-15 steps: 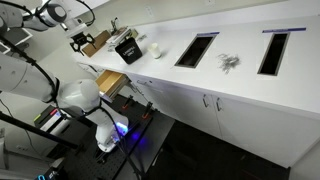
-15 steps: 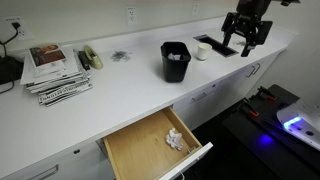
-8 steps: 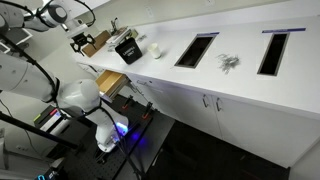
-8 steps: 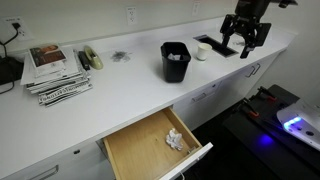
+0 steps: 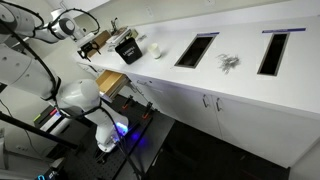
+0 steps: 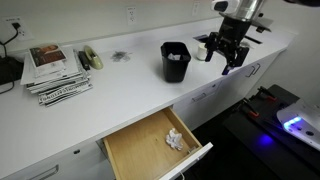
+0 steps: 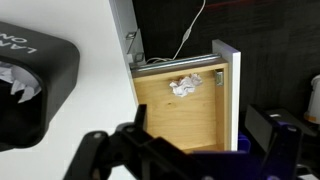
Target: Pick up the crumpled paper from the open drawer and put it on the table top
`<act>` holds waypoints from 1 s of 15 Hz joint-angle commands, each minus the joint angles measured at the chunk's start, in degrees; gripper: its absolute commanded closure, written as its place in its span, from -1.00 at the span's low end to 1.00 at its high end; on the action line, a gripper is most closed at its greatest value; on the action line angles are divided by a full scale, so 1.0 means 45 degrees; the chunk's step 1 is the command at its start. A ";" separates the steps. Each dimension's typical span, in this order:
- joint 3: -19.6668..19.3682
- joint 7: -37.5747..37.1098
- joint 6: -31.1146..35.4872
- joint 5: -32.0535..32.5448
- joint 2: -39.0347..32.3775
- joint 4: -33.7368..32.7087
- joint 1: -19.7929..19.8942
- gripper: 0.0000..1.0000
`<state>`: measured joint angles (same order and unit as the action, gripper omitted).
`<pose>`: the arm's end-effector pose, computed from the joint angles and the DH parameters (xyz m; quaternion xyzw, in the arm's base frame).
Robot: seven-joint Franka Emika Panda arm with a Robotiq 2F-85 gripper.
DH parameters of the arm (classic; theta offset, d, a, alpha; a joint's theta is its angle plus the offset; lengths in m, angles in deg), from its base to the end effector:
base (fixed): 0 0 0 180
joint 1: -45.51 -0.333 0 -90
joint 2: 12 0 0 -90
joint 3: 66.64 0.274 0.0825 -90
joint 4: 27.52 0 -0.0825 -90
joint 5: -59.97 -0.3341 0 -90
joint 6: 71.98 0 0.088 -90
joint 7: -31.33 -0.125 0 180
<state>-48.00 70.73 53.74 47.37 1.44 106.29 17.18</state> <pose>0.2964 0.3353 0.3994 -0.7690 -0.6354 -0.0392 0.0572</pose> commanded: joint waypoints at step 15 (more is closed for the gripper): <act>0.1686 -0.0841 0.6596 0.3614 -0.7553 -0.0740 -0.0092 -1.00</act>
<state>-40.84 70.39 82.13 58.00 -27.46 106.50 16.66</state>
